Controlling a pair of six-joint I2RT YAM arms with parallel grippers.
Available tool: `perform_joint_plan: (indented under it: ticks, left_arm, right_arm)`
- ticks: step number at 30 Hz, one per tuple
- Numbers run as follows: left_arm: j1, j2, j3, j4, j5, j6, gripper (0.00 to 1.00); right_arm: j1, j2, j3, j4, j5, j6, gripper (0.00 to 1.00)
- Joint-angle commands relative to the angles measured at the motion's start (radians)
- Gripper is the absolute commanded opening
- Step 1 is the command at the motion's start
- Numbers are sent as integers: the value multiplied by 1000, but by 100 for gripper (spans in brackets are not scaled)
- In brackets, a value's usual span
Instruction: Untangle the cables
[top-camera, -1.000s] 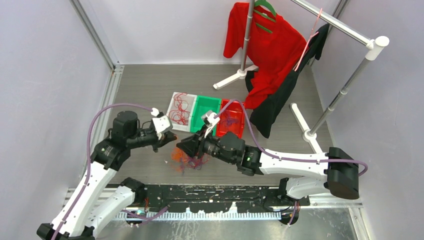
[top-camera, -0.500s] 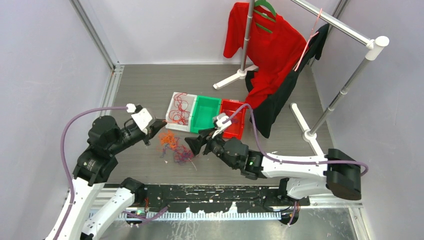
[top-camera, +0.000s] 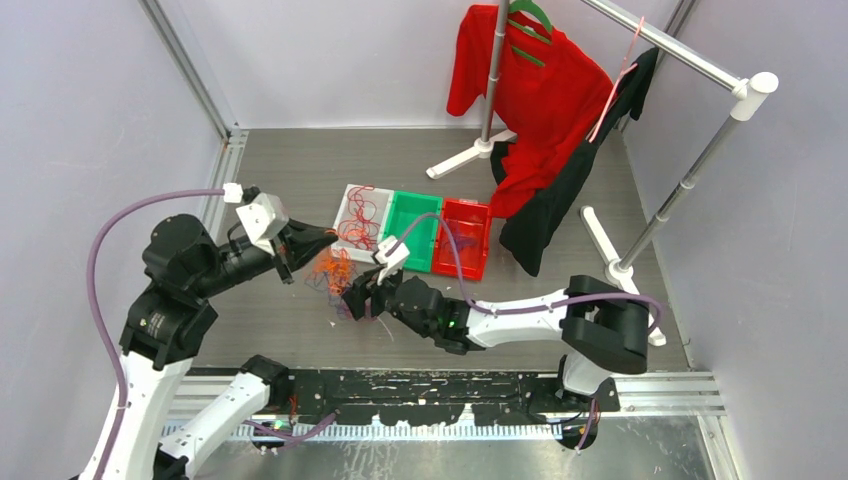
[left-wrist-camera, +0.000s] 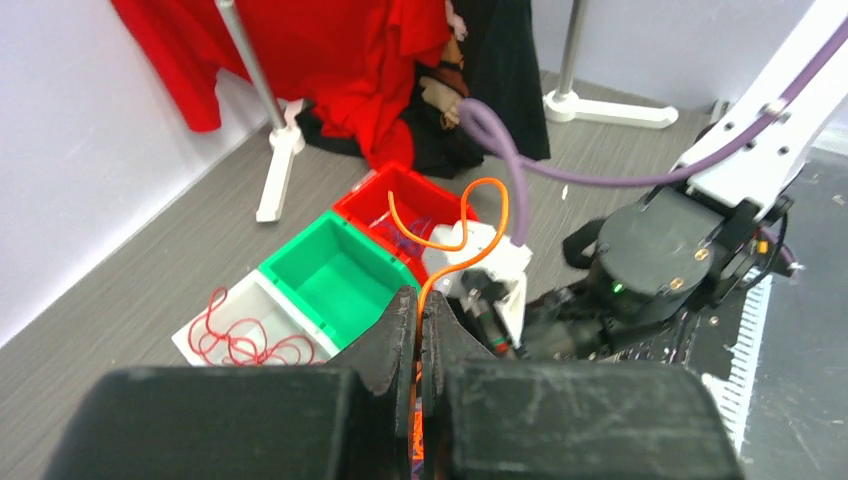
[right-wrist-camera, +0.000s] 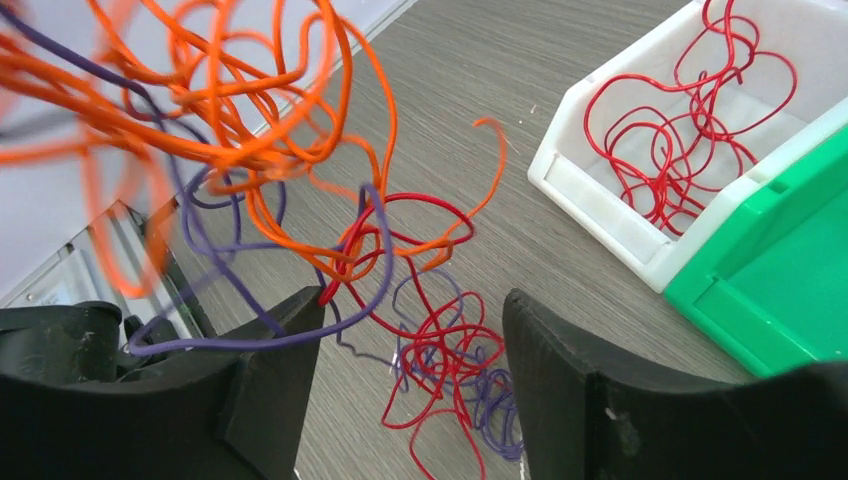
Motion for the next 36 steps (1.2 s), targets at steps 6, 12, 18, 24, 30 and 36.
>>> perform_joint_plan:
  ticks: [6, 12, 18, 24, 30, 36]
  left_arm:
    - [-3, 37, 214, 33, 45, -99, 0]
    - [-3, 61, 326, 38, 4, -96, 0]
    - [-3, 84, 414, 91, -84, -35, 0]
    - [-3, 109, 461, 196, -328, 134, 0]
    - [-3, 132, 441, 465, -631, 446, 0]
    - [-3, 180, 491, 762, -788, 551, 0]
  right_arm:
    - [3, 42, -28, 126, 128, 14, 45]
    - [3, -5, -160, 171, 184, 47, 4]
    - [3, -78, -298, 164, 241, 125, 3]
    - [3, -173, -416, 112, 345, 234, 2]
    - [3, -369, -519, -49, 403, 337, 3]
    - [5, -573, -577, -246, 451, 380, 2]
